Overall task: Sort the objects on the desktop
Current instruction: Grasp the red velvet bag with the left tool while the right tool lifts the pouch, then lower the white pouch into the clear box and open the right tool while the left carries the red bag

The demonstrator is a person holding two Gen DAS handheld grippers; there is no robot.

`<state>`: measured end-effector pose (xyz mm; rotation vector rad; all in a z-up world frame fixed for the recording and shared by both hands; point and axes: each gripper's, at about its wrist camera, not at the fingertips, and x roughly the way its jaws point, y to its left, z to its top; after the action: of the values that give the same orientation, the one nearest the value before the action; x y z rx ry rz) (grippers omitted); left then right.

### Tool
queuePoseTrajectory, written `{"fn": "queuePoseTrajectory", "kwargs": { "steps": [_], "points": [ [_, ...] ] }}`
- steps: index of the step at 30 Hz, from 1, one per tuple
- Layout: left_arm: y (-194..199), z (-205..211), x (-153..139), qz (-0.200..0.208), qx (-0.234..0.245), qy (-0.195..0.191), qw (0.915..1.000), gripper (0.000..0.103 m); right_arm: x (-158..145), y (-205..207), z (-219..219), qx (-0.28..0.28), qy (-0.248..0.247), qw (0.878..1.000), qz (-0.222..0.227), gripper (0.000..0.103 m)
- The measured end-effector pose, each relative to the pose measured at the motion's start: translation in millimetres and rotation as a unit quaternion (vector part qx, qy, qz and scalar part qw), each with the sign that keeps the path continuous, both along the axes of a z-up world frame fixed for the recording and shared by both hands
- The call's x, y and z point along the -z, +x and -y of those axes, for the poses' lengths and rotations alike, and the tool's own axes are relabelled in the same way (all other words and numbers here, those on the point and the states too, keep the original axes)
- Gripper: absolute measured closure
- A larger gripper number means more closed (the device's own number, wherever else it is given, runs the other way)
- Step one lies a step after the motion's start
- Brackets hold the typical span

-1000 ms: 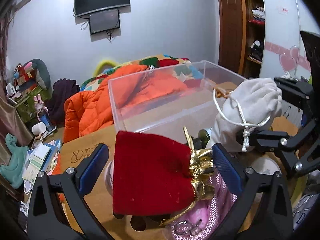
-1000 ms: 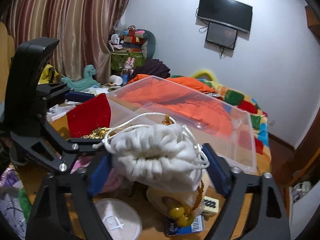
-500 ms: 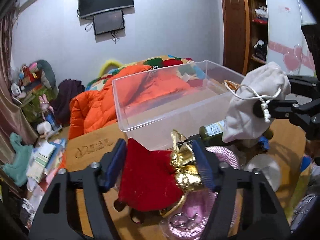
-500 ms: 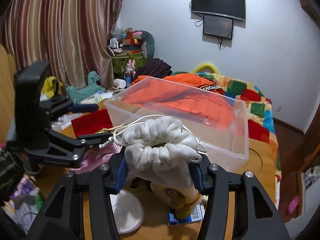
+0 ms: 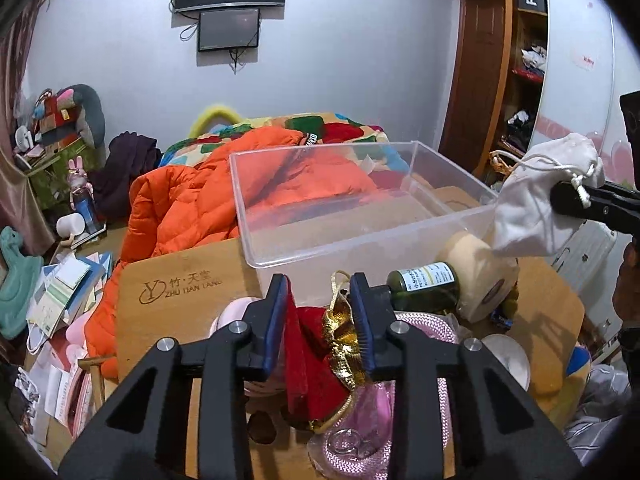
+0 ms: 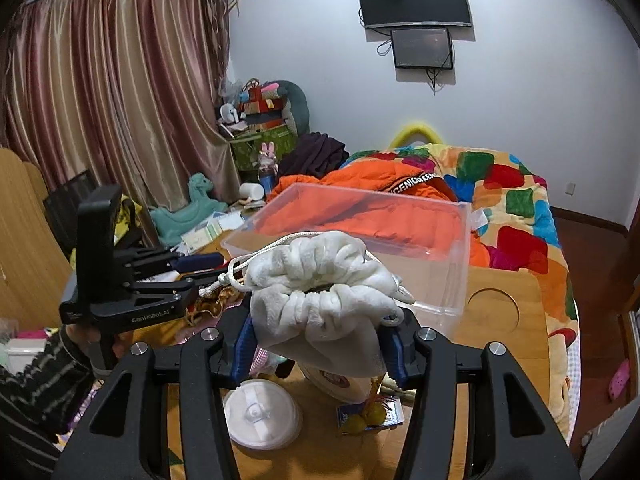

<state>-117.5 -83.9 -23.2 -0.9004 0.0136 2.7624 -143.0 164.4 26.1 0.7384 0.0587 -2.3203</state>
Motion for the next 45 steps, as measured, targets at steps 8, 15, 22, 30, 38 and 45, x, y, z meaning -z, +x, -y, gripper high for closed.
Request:
{"fn": "queuePoseTrajectory", "kwargs": {
  "steps": [8,15,22,30,38,45],
  "points": [
    [7,5,-15,-0.017,-0.001,0.017,0.9997,0.079,-7,-15,-12,-0.003,-0.036,0.999,0.02,0.055],
    [4,6,-22,-0.022,-0.002,0.031,0.9993,0.084,-6,-36,-12,0.007,-0.044,0.999,0.028,0.055],
    [7,14,-27,-0.016,0.0,0.023,0.9996,0.065,0,-55,-10,0.014,-0.04,0.999,0.033,0.056],
    [18,14,-7,0.005,0.007,0.005,0.9999,0.014,8,-69,-3,0.014,-0.04,0.998,0.04,0.056],
    [14,-9,12,0.02,0.013,-0.036,0.9991,0.008,6,-76,9,0.019,-0.029,0.999,0.033,0.057],
    [18,-21,17,0.007,-0.006,-0.071,0.9974,0.008,12,-96,15,0.036,-0.025,0.998,0.043,0.057]
  ]
}}
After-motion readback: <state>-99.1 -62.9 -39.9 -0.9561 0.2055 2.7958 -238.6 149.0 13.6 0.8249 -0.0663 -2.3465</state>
